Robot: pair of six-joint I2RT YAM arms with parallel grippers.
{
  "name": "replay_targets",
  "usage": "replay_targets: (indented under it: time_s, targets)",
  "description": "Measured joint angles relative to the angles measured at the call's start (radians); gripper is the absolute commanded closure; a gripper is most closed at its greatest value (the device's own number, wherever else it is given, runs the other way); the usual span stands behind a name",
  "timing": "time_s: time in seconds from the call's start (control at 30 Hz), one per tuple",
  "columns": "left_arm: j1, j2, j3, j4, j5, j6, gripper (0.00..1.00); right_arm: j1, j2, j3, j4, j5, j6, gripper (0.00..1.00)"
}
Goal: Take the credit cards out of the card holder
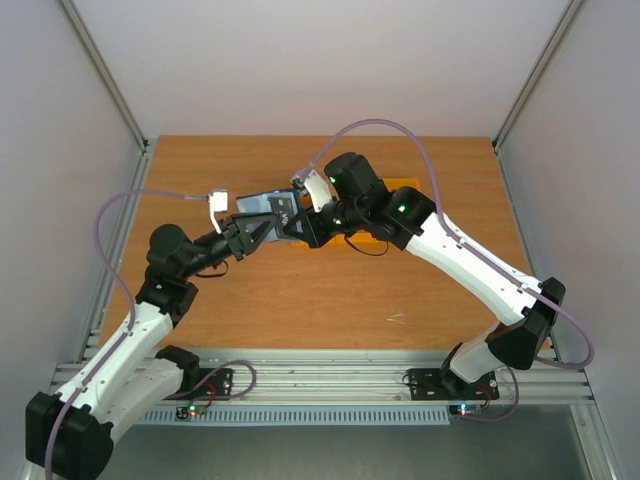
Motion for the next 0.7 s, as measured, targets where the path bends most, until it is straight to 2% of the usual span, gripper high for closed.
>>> replay_targets:
  time_s: [0.3,0.4,0.5,0.63,0.7]
  targets:
    - [0.008,-0.018,0.000,0.062,0.062,-0.021,0.67,-0.026,-0.048,-0.077,0.112,-0.157,-0.019,0.99]
    - [0.012,-0.018,0.000,0.093,0.073,-0.019,0.75,-0.031,-0.048,-0.077,0.134,-0.189,-0.020,0.99]
    - [0.016,-0.015,0.000,0.119,0.086,-0.016,0.97,-0.032,-0.048,-0.075,0.142,-0.203,-0.022,0.99]
    - [0.025,-0.014,0.001,0.143,0.100,-0.018,1.00,-0.041,-0.041,-0.064,0.142,-0.220,-0.027,0.98]
    - [0.029,-0.015,0.001,0.157,0.108,-0.021,1.00,-0.042,-0.040,-0.061,0.146,-0.231,-0.031,0.93]
